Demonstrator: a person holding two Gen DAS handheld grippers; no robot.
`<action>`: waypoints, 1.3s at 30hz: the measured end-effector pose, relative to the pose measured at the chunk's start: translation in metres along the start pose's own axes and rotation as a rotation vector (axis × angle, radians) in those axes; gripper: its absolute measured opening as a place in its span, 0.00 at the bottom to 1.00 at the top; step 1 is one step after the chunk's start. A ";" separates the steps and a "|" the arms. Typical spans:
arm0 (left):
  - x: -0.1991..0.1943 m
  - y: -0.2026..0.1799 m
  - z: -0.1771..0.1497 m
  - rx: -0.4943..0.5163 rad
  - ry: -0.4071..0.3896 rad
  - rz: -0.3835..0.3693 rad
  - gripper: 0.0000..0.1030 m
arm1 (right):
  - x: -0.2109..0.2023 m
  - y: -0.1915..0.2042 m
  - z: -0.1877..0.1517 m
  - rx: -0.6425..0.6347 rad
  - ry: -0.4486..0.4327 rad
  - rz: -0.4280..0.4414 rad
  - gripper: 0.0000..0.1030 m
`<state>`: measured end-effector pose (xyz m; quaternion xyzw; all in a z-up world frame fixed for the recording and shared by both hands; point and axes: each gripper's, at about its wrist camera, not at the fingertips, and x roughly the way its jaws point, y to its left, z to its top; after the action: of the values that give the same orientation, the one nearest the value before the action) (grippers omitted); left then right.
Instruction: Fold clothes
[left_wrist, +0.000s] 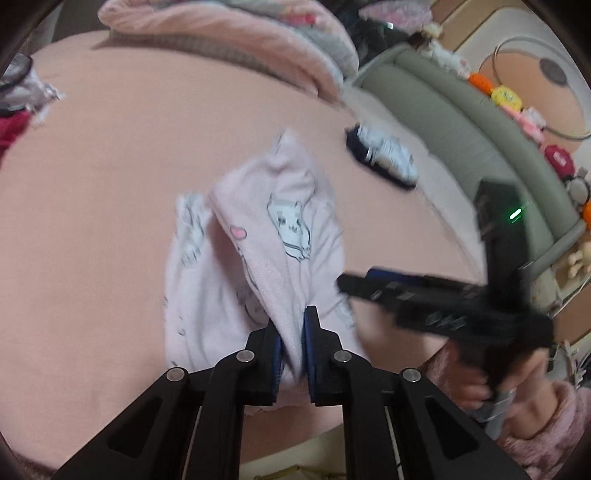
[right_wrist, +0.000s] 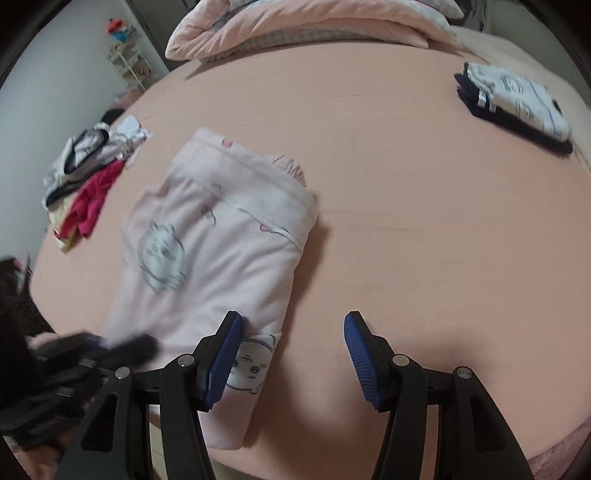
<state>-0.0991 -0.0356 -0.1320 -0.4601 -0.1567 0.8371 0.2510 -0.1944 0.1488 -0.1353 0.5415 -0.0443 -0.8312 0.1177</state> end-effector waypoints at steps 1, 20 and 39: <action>-0.002 0.001 0.006 0.001 -0.010 0.014 0.08 | -0.004 0.002 0.002 -0.009 -0.011 -0.005 0.55; 0.034 0.041 0.008 -0.032 0.229 0.300 0.08 | -0.017 0.033 -0.010 -0.140 -0.094 0.030 0.58; 0.036 0.019 0.006 0.037 0.332 0.106 0.08 | -0.003 0.030 -0.056 -0.282 0.113 0.058 0.63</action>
<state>-0.1261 -0.0311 -0.1630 -0.5948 -0.0731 0.7645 0.2373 -0.1376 0.1240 -0.1500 0.5640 0.0641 -0.7937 0.2186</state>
